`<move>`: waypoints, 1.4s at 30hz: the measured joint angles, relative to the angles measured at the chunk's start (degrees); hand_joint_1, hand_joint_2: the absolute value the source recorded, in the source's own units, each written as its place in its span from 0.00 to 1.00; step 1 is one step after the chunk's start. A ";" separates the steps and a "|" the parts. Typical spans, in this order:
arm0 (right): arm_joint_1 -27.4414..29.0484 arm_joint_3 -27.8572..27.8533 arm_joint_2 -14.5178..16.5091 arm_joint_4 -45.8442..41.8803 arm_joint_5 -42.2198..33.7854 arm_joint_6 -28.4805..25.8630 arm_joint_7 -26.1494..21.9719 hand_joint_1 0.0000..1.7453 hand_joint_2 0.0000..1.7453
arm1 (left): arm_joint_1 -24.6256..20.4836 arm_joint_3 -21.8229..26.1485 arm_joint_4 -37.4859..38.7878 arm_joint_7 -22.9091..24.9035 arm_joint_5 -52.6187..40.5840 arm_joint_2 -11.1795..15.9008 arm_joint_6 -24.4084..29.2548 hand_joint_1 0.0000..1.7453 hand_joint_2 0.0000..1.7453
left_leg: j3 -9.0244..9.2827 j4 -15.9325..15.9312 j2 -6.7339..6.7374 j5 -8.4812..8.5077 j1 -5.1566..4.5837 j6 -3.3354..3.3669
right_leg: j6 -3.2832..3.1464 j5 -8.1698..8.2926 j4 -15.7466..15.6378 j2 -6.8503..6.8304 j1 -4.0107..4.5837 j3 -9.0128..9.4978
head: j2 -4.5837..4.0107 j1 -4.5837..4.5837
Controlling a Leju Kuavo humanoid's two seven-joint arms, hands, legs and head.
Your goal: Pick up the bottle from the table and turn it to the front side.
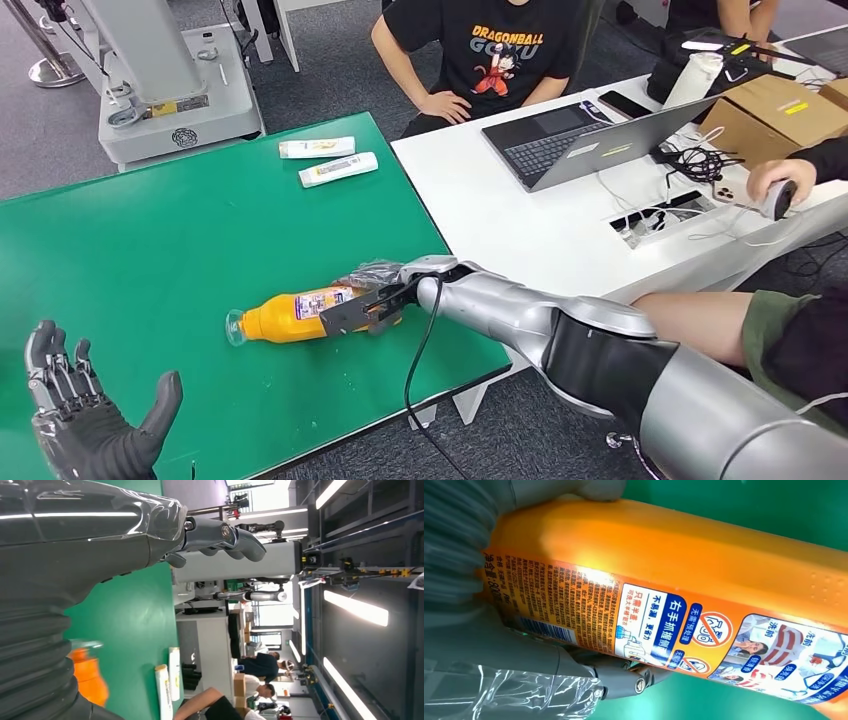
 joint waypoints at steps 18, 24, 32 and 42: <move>18.68 -25.80 -2.42 -26.18 3.71 -21.96 -0.85 1.00 1.00 | -0.11 1.44 0.87 0.69 -1.56 0.04 -0.13 0.00 1.00 | -0.10 -0.01 -0.03 -0.07 -0.01 0.08 | 0.01 -0.02 -0.05 -0.05 0.00 -0.05 | 0.00 0.00; 22.74 -30.84 -2.80 -32.45 4.21 -23.94 -3.26 1.00 1.00 | -0.93 1.44 2.33 0.66 -0.85 0.11 -1.14 0.00 1.00 | -0.11 -0.01 -0.02 -0.09 -0.01 0.11 | 0.02 -0.03 -0.07 -0.04 0.00 -0.05 | 0.00 0.01; 25.42 -33.52 -2.79 -36.71 4.31 -24.69 -5.38 1.00 1.00 | -2.06 1.49 4.26 0.91 0.13 0.29 -3.56 0.00 1.00 | -0.11 -0.01 -0.02 -0.09 -0.01 0.12 | 0.02 -0.03 -0.06 -0.04 0.00 -0.07 | 0.00 0.00; 26.84 -34.73 -2.17 -40.11 4.91 -25.16 -8.82 1.00 1.00 | -8.65 3.27 9.58 2.39 0.20 1.09 -10.44 0.00 1.00 | -0.12 -0.01 -0.02 -0.09 -0.01 0.12 | 0.02 -0.02 -0.05 -0.03 0.00 -0.06 | 0.00 -0.01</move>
